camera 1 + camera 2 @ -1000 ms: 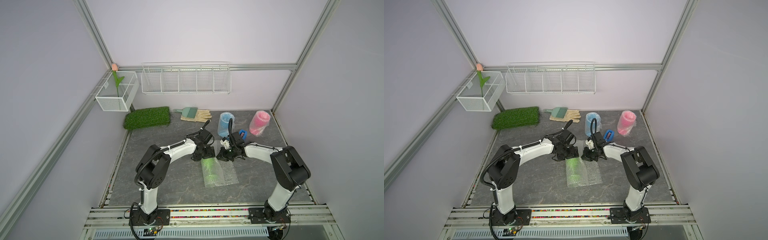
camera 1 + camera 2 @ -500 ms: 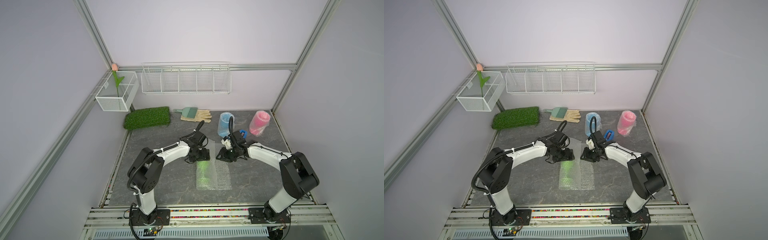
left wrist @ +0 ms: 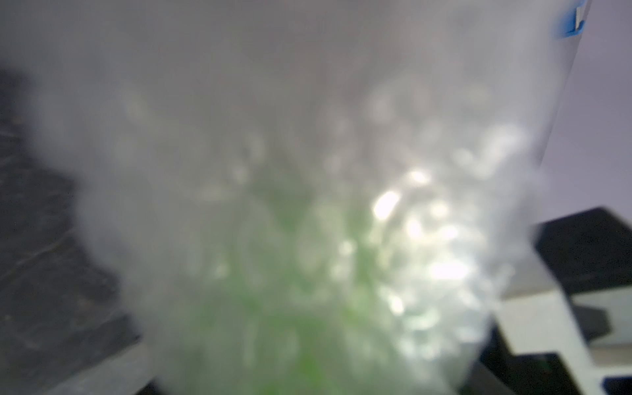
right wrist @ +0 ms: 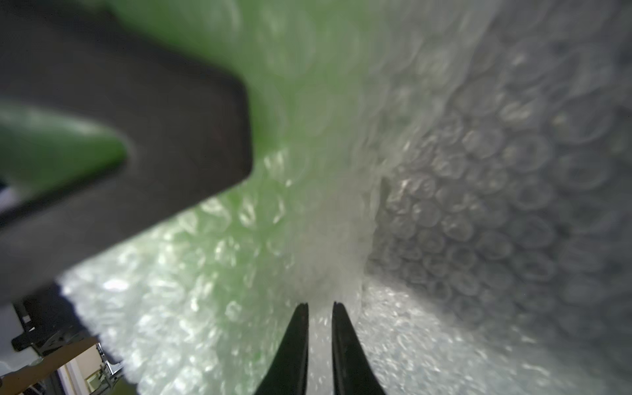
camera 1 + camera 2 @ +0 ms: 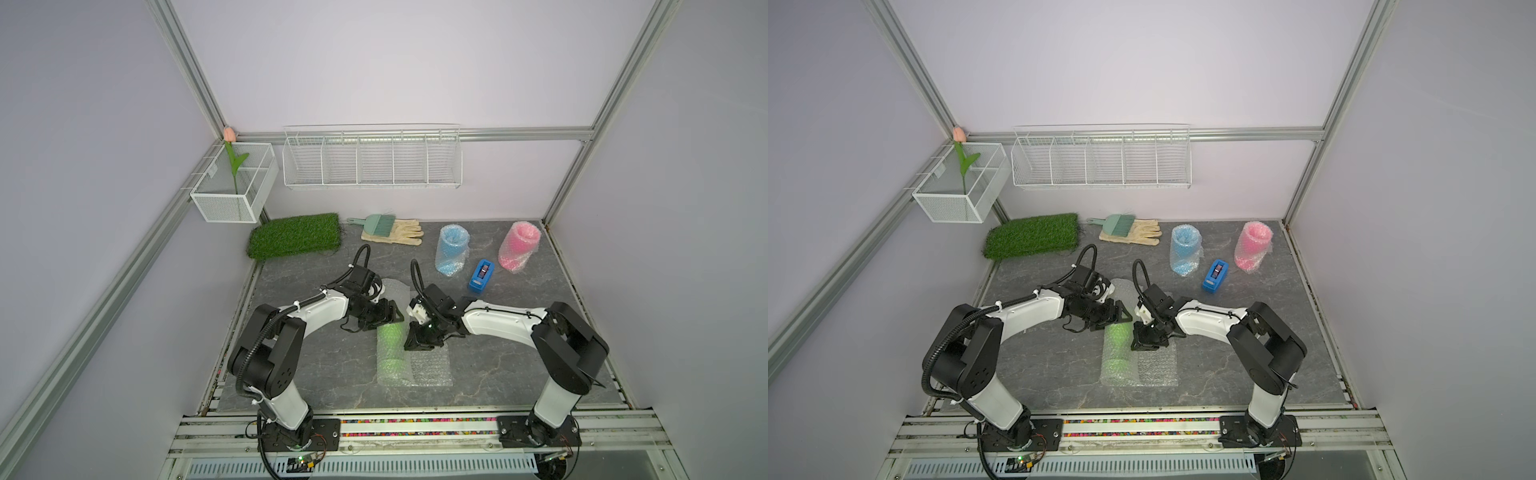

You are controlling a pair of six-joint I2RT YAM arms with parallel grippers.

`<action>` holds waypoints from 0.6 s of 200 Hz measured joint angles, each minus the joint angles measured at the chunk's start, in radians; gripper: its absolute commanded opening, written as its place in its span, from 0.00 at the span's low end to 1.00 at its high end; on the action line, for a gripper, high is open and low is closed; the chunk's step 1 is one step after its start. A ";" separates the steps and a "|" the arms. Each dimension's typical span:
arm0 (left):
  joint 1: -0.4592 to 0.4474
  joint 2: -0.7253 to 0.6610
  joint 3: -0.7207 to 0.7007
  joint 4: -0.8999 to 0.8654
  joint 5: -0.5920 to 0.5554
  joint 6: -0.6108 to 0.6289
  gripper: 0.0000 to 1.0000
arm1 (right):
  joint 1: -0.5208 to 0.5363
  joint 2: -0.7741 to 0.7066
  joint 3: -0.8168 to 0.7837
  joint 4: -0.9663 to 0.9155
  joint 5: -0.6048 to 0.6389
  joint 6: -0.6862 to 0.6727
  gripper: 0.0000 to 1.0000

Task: Wrap wine glasses in bubble wrap
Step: Wrap the wine glass in bubble wrap.

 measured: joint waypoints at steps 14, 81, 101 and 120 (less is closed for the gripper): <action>0.015 0.000 -0.007 -0.001 0.009 0.009 0.75 | 0.041 0.007 -0.002 0.011 0.001 0.032 0.15; -0.007 0.000 0.054 -0.117 -0.089 0.056 0.70 | 0.076 -0.026 -0.082 0.024 0.014 0.071 0.14; -0.039 0.012 0.113 -0.193 -0.175 0.065 0.70 | 0.071 -0.080 -0.097 -0.012 0.028 0.064 0.15; -0.078 0.037 0.173 -0.254 -0.249 0.071 0.69 | 0.042 -0.152 -0.109 -0.042 0.049 0.051 0.16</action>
